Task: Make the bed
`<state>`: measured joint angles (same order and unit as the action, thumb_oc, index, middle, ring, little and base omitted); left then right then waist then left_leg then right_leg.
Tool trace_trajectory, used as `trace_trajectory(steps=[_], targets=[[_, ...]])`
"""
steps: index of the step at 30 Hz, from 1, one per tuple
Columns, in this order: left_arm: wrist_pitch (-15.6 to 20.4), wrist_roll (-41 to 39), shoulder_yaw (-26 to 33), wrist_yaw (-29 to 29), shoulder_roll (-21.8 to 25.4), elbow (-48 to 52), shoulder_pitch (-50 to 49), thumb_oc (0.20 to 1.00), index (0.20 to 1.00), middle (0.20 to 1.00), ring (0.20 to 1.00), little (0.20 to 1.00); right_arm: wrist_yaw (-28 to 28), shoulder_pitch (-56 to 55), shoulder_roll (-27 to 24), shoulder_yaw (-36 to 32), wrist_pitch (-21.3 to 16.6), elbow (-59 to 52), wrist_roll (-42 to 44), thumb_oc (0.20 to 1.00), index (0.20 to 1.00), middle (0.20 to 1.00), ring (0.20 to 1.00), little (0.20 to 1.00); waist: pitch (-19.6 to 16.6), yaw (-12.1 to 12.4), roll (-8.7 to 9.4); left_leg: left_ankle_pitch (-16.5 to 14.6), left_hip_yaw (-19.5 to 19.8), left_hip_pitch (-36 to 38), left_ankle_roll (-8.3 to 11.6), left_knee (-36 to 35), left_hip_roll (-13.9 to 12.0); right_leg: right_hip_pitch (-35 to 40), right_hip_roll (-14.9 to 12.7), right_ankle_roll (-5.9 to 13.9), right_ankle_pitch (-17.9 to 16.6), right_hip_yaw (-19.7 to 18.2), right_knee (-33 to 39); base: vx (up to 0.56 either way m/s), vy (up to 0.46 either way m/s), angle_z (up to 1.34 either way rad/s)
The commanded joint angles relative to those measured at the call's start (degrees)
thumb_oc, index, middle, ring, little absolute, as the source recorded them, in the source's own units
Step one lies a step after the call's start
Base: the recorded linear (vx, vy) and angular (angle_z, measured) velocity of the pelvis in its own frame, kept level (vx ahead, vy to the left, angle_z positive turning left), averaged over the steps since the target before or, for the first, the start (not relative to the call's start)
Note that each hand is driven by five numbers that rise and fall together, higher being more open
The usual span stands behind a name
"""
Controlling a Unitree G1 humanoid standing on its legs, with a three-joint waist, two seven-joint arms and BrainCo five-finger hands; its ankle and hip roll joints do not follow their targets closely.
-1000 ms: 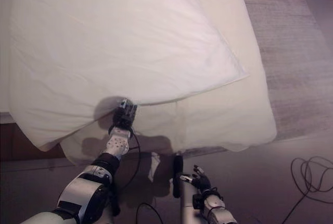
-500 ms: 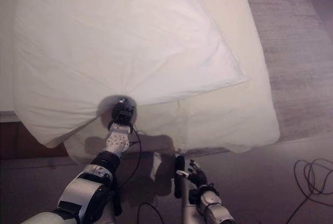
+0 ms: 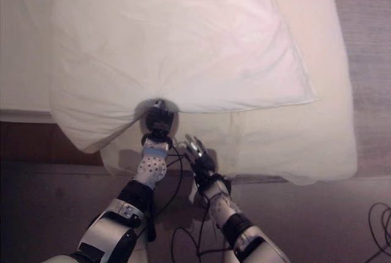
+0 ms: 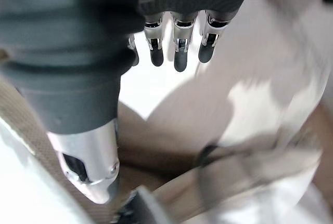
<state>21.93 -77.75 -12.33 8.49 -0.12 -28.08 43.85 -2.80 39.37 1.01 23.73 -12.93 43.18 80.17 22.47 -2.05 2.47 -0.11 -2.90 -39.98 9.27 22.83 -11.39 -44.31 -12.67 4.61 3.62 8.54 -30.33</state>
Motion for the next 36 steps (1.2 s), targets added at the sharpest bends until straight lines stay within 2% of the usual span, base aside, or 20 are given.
trace_trajectory(steps=[1,2,8,15,21,32,36], targets=[[3.60,1.40,-1.09,-2.42,-0.60,9.73,2.59,0.200,0.200,0.200,0.200,0.200,-1.93,0.59,3.62,-2.25,-3.26,-2.91,7.39,1.000,1.000,1.000,1.000,1.000,-1.12,0.73,-1.58,-1.94,-1.47,-3.00,-6.61,0.12,5.76,2.39,3.92,1.52,-2.16,1.44,5.99,-0.06,0.028,0.15],[3.83,1.59,-1.29,-2.19,-0.74,10.95,2.31,0.200,0.200,0.200,0.200,0.200,-1.67,1.55,4.05,-2.94,-4.02,-3.51,8.45,1.000,1.000,1.000,1.000,1.000,-0.83,0.98,-1.70,-0.68,-1.79,-3.69,-7.08,-0.14,5.89,1.83,3.66,1.02,-3.08,2.06,6.22,-0.06,0.035,0.19],[4.45,2.74,-1.74,-1.23,-0.60,15.76,-0.73,0.200,0.200,0.200,0.200,0.200,-1.58,3.95,4.18,-6.07,-6.10,-6.21,11.29,1.000,1.000,1.000,1.000,1.000,-0.47,2.42,-2.89,-0.85,-0.95,-4.34,-7.72,-0.20,6.97,1.32,3.06,1.27,-2.70,2.51,5.55,0.00,0.035,0.10],[5.23,4.29,0.12,0.04,1.59,18.14,-4.36,0.200,0.200,0.200,0.200,0.200,-1.97,3.12,2.07,-7.69,-8.25,-12.00,12.09,1.000,1.000,1.000,1.000,1.000,-0.44,2.91,-3.22,-0.74,-0.52,-4.56,-8.04,-0.39,7.90,1.07,2.77,1.45,-2.76,2.29,5.86,0.01,0.010,0.02],[6.11,6.50,3.56,2.01,4.22,20.82,-8.54,0.200,0.200,0.200,0.200,0.200,-2.20,0.71,-0.06,-11.04,-10.47,-16.43,12.61,1.000,1.000,1.000,1.000,1.000,-0.72,2.98,-3.28,-1.27,-0.61,-5.11,-8.35,0.30,7.97,0.17,2.56,1.51,-2.48,2.03,5.03,0.00,0.011,0.00],[7.31,10.34,10.53,4.26,7.33,22.84,-13.92,0.200,0.200,0.200,0.200,0.200,-3.11,-2.23,-4.53,-16.86,-11.04,-20.27,11.62,1.000,1.000,1.000,1.000,1.000,-1.45,2.82,-3.60,-1.46,-0.69,-5.41,-8.50,0.21,7.87,-0.35,2.40,1.74,-2.37,1.85,4.83,0.00,0.001,-0.01],[9.50,12.99,14.45,9.43,8.07,22.83,-14.32,0.200,0.200,0.200,0.200,0.200,-1.30,-1.70,-6.88,-19.04,-10.57,-19.71,10.18,1.000,1.000,1.000,1.000,1.000,-1.82,2.95,-3.83,-1.69,-0.48,-5.69,-8.53,0.42,7.85,-0.92,2.37,1.83,-2.27,1.65,4.46,0.00,0.000,0.00]])
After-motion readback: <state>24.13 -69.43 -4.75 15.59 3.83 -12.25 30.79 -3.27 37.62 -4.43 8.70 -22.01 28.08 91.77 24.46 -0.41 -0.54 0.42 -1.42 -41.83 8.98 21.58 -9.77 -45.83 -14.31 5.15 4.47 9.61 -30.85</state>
